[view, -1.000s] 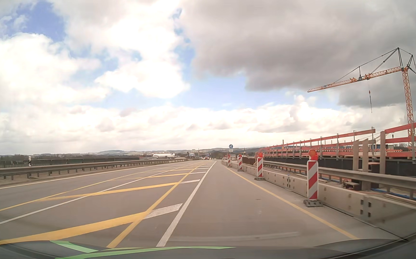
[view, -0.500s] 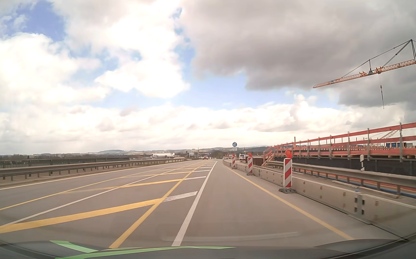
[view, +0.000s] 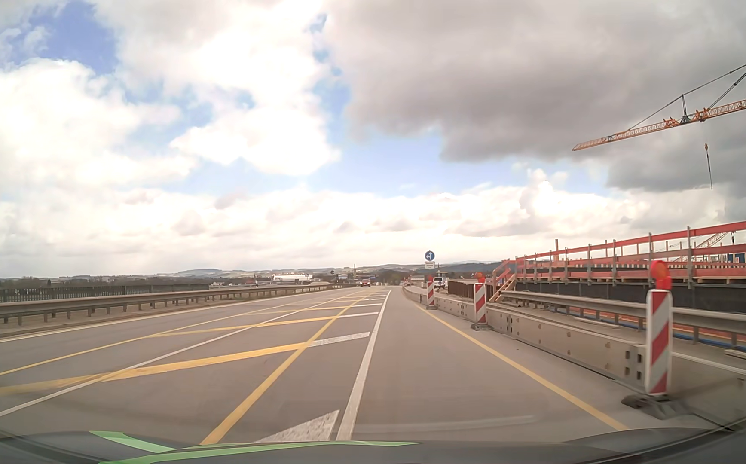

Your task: Follow the waypoints while adhering to traffic rules and regulations

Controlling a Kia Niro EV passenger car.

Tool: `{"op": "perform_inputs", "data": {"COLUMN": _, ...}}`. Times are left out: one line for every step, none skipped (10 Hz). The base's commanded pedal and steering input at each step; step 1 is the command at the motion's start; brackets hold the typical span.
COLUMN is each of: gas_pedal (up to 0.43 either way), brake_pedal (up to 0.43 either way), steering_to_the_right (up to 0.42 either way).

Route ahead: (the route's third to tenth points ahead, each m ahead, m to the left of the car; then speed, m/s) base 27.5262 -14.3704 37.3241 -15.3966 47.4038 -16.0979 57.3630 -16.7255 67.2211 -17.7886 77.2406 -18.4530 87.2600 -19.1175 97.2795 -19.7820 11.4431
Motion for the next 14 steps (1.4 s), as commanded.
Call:
{"op": "perform_inputs", "data": {"gas_pedal": 0.087, "brake_pedal": 0.000, "steering_to_the_right": 0.000}}
{"op": "perform_inputs", "data": {"gas_pedal": 0.087, "brake_pedal": 0.000, "steering_to_the_right": 0.000}}
{"op": "perform_inputs", "data": {"gas_pedal": 0.087, "brake_pedal": 0.000, "steering_to_the_right": 0.000}}
{"op": "perform_inputs", "data": {"gas_pedal": 0.087, "brake_pedal": 0.000, "steering_to_the_right": 0.001}}
{"op": "perform_inputs", "data": {"gas_pedal": 0.087, "brake_pedal": 0.000, "steering_to_the_right": 0.002}}
{"op": "perform_inputs", "data": {"gas_pedal": 0.087, "brake_pedal": 0.000, "steering_to_the_right": 0.002}}
{"op": "perform_inputs", "data": {"gas_pedal": 0.087, "brake_pedal": 0.000, "steering_to_the_right": 0.003}}
{"op": "perform_inputs", "data": {"gas_pedal": 0.087, "brake_pedal": 0.000, "steering_to_the_right": 0.005}}
{"op": "perform_inputs", "data": {"gas_pedal": 0.087, "brake_pedal": 0.000, "steering_to_the_right": 0.008}}
{"op": "perform_inputs", "data": {"gas_pedal": 0.087, "brake_pedal": 0.000, "steering_to_the_right": 0.008}}
{"op": "perform_inputs", "data": {"gas_pedal": 0.087, "brake_pedal": 0.000, "steering_to_the_right": 0.008}}
{"op": "perform_inputs", "data": {"gas_pedal": 0.087, "brake_pedal": 0.000, "steering_to_the_right": 0.008}}
{"op": "perform_inputs", "data": {"gas_pedal": 0.087, "brake_pedal": 0.000, "steering_to_the_right": 0.008}}
{"op": "perform_inputs", "data": {"gas_pedal": 0.087, "brake_pedal": 0.000, "steering_to_the_right": 0.008}}
